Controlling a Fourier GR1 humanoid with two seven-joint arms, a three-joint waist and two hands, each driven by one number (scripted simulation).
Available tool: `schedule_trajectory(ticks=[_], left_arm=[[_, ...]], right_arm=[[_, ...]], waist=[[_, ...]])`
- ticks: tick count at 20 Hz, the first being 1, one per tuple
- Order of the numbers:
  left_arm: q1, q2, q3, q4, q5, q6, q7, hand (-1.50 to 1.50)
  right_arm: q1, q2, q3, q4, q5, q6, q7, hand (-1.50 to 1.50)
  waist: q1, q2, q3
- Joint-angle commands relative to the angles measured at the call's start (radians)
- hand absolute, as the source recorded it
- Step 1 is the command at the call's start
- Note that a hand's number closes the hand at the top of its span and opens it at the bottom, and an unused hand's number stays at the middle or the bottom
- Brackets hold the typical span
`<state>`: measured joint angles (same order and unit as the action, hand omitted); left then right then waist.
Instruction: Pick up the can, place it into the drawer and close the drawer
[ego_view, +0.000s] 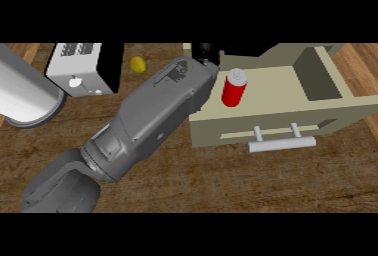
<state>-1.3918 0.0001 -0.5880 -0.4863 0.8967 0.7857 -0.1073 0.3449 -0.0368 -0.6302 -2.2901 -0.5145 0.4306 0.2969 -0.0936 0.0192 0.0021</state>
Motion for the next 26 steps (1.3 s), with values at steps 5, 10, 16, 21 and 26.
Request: schedule_trajectory(ticks=[5,10,16,21,26], left_arm=[[-0.019,0.000,-0.024,0.029,0.074,0.021,-0.044,-1.50],[-0.035,0.000,-0.015,0.026,0.101,0.013,-0.081,-1.50],[-0.033,0.000,0.012,0.053,0.119,-0.060,-0.149,-1.50],[-0.031,0.000,0.013,0.047,0.132,-0.031,-0.217,-1.50],[-0.066,0.000,-0.001,0.030,0.154,-0.006,-0.170,-1.50]], right_arm=[[-0.018,-0.039,-0.011,0.018,-0.030,0.020,0.012,-1.50],[-0.064,-0.064,-0.044,-0.048,0.099,0.033,-0.078,-1.50],[-0.106,-0.085,-0.010,-0.092,0.251,0.095,-0.182,-1.50],[-0.184,-0.083,0.093,-0.144,0.453,0.066,-0.191,-1.50],[-0.282,-0.092,0.222,-0.077,0.693,0.043,-0.215,-1.50]], waist=[[-0.009,0.003,0.000],[0.002,0.003,0.000],[0.028,0.002,0.000],[0.042,0.003,-0.001],[0.059,-0.001,-0.001]])
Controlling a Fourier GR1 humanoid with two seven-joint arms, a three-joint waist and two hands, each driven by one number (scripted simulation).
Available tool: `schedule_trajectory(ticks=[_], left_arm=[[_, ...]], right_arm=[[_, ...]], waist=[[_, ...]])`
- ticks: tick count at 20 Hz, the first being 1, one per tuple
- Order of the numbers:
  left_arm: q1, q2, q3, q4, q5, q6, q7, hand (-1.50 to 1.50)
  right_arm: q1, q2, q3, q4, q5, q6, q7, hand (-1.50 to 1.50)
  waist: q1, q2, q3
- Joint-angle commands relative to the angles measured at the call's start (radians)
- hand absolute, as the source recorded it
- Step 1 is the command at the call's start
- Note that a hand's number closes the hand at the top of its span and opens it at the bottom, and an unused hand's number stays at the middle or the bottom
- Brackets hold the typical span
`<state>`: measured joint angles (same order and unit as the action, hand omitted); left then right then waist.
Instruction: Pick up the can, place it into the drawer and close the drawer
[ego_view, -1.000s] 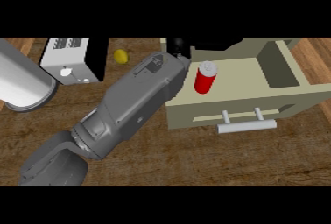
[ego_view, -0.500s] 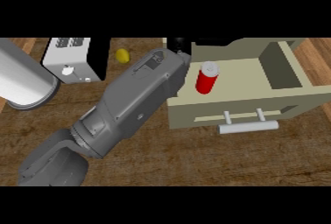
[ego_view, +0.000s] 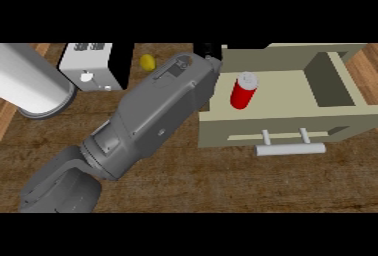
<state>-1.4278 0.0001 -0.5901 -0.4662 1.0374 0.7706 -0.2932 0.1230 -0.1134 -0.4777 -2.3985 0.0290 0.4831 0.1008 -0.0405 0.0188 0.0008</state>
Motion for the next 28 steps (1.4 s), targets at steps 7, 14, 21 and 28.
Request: schedule_trajectory(ticks=[7,14,21,28], left_arm=[[0.007,0.000,-0.002,-0.035,0.008,0.003,0.041,-1.50],[0.008,0.020,0.010,-0.077,-0.030,0.053,0.089,-1.50],[0.071,0.091,0.000,-0.129,-0.079,0.040,0.131,-1.50],[0.119,0.167,-0.014,-0.225,-0.111,0.038,0.190,-1.50]], right_arm=[[-0.169,0.006,0.328,0.154,0.542,-0.101,-0.064,-1.50],[-0.365,0.002,0.451,0.390,0.786,-0.240,-0.069,-1.50],[-0.521,-0.031,0.515,0.677,0.931,-0.306,-0.124,-1.50],[-0.664,-0.027,0.521,1.063,1.094,-0.500,-0.177,-1.50]], waist=[[0.045,-0.009,-0.001],[0.068,-0.018,-0.002],[0.064,-0.017,-0.001],[0.089,-0.016,-0.001]])
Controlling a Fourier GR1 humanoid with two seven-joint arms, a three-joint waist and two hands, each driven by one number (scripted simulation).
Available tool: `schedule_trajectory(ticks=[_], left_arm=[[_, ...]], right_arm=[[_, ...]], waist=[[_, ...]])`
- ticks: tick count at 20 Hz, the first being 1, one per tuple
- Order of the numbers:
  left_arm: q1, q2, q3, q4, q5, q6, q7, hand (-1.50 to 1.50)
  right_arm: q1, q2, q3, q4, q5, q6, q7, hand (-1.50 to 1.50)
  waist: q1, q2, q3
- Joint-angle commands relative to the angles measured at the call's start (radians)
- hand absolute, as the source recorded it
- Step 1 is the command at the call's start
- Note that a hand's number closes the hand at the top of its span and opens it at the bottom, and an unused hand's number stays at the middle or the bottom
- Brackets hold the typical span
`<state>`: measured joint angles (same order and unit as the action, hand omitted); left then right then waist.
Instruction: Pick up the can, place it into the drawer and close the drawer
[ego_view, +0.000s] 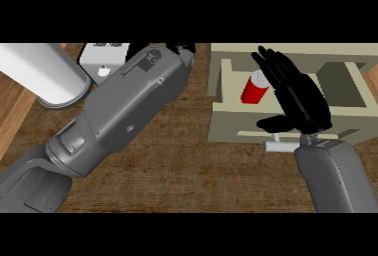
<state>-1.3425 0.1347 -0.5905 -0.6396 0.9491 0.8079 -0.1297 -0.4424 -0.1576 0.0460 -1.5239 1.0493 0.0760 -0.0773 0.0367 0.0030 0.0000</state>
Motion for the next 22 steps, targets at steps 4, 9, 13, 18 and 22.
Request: schedule_trajectory(ticks=[4,9,13,18,22], left_arm=[[0.010,0.069,-0.002,-0.115,-0.034,0.046,0.100,-1.50],[0.069,0.175,0.001,-0.208,-0.056,0.020,0.162,-1.50],[0.105,0.198,0.005,-0.220,-0.076,0.013,0.165,-1.50],[0.165,0.188,0.003,-0.337,-0.096,0.056,0.167,-1.50],[0.180,0.244,0.012,-0.364,-0.106,0.020,0.190,-1.50]], right_arm=[[-0.182,0.017,-0.030,0.403,0.106,-0.178,-0.029,-1.50],[-0.211,0.060,-0.020,0.591,0.183,-0.345,-0.029,-1.50],[-0.294,-0.003,-0.099,0.762,0.183,-0.443,-0.073,-1.50],[-0.379,0.041,-0.115,0.902,0.225,-0.570,-0.033,-1.50],[-0.445,0.035,-0.145,1.000,0.238,-0.629,-0.020,-1.50]], waist=[[0.009,0.000,0.001],[0.007,-0.001,0.001],[0.007,0.007,0.001],[0.027,0.006,0.001],[0.034,0.013,0.001]])
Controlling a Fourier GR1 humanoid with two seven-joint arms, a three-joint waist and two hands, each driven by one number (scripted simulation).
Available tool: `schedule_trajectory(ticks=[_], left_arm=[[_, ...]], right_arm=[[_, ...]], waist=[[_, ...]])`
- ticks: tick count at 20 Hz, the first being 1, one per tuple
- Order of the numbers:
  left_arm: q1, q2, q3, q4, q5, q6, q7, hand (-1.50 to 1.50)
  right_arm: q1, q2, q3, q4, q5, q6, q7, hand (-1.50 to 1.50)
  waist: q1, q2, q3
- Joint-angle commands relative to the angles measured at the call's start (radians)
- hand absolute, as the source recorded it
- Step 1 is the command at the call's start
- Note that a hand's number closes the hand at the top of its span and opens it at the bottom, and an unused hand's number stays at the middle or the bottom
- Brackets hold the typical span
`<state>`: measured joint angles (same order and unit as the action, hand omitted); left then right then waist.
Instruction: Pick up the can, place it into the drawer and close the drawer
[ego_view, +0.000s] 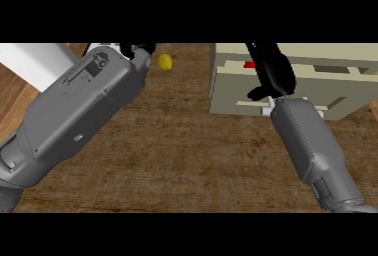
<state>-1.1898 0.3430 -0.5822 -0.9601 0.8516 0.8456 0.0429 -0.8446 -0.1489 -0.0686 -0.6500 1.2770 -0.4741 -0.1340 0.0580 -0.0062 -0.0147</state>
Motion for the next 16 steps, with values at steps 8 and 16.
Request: schedule_trajectory(ticks=[8,16], left_arm=[[0.037,0.072,0.022,-0.105,-0.028,-0.016,0.052,-1.50],[0.064,0.081,0.012,-0.174,-0.054,0.005,0.081,-1.50]], right_arm=[[-0.192,-0.003,-0.081,0.296,0.030,-0.191,0.048,-1.50],[-0.305,-0.062,-0.105,0.397,0.041,-0.207,0.062,-1.50]], waist=[[0.031,0.032,0.017],[0.047,0.034,0.016]])
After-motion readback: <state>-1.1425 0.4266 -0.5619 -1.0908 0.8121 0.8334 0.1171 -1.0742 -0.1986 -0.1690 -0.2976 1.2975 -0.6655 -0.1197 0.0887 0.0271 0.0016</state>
